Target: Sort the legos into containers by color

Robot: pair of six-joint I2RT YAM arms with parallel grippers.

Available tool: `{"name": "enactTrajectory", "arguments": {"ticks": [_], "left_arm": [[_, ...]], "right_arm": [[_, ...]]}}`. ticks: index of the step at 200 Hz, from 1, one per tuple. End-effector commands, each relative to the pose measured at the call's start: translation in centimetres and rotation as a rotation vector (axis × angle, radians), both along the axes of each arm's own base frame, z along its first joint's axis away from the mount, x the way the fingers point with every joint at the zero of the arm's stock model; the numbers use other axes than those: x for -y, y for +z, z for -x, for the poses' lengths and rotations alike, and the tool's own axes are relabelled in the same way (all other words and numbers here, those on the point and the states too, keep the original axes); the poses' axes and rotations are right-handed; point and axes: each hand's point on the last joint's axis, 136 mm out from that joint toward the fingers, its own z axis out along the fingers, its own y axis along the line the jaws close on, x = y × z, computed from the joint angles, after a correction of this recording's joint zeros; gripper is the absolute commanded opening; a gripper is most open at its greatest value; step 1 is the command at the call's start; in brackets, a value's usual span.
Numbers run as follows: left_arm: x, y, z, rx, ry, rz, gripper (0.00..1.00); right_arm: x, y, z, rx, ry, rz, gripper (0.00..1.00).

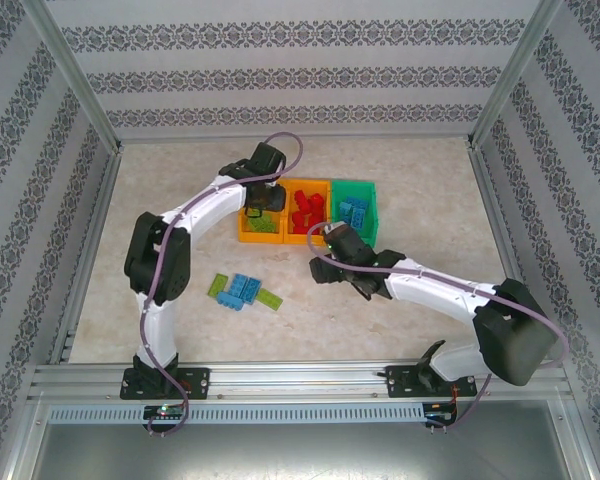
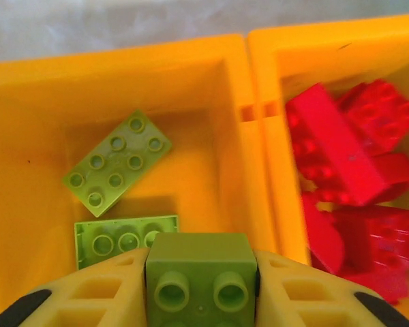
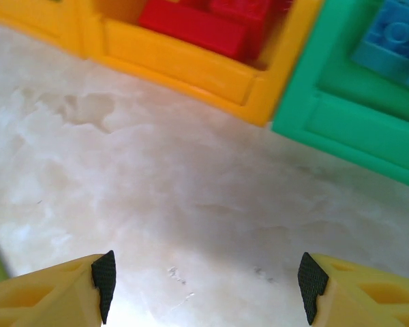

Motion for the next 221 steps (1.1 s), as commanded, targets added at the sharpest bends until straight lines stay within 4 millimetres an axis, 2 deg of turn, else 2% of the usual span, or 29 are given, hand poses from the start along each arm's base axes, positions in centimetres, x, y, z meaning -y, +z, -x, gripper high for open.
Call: {"name": "enactTrajectory", "arguments": {"ticks": [1,17,41,55,67,78,81,83,112,127,177,197,221], "left_arm": [[-1.4,-0.1,0.1,-0.046,0.024,-0.012,0.40],[-1.3,0.0,0.1,-0.045,0.028,-0.008,0.44],[-1.2,0.3,0.4,-0.042,0.026,0.010,0.58],[-1.0,0.8,0.7,-0.030,0.023,0.035,0.69],[-0.9,1.5,0.9,-0.016,0.026,0.055,0.74],[-1.0,2.2,1.3,0.001,0.033,0.074,0.86],[-1.1,2.4,1.4,0.006,0.036,0.078,0.98],[-1.1,2.5,1.5,0.008,0.039,0.078,1.00],[-2.8,4.9,2.6,0.077,0.078,0.061,0.99],[-3.7,5.6,3.5,0.094,0.087,0.044,0.99],[-6.8,5.3,6.9,0.098,0.150,0.047,0.99],[-8.5,4.9,8.2,0.100,0.195,0.054,0.99],[-10.0,4.5,9.7,0.099,0.232,0.063,0.99]], "right_arm": [[-1.0,-0.3,0.9,0.038,0.076,0.028,0.74],[-2.3,-0.5,1.8,0.046,0.136,0.021,0.74],[-4.7,-0.8,3.4,0.046,0.251,0.008,0.74],[-6.1,-0.9,4.3,0.052,0.323,0.014,0.76],[-7.2,-1.1,5.0,0.062,0.378,0.028,0.77],[-8.2,-1.2,5.6,0.073,0.428,0.031,0.79],[-8.5,-1.3,5.7,0.073,0.440,0.031,0.79],[-8.8,-1.3,5.9,0.074,0.449,0.029,0.79],[-11.9,-2.2,7.8,0.067,0.576,0.033,0.83],[-13.2,-3.0,8.2,0.056,0.607,0.061,0.83],[-15.3,-5.2,8.0,0.020,0.659,0.124,0.82],[-15.3,-6.4,7.8,-0.005,0.673,0.172,0.76],[-14.8,-7.8,7.5,-0.046,0.674,0.211,0.61]]}}
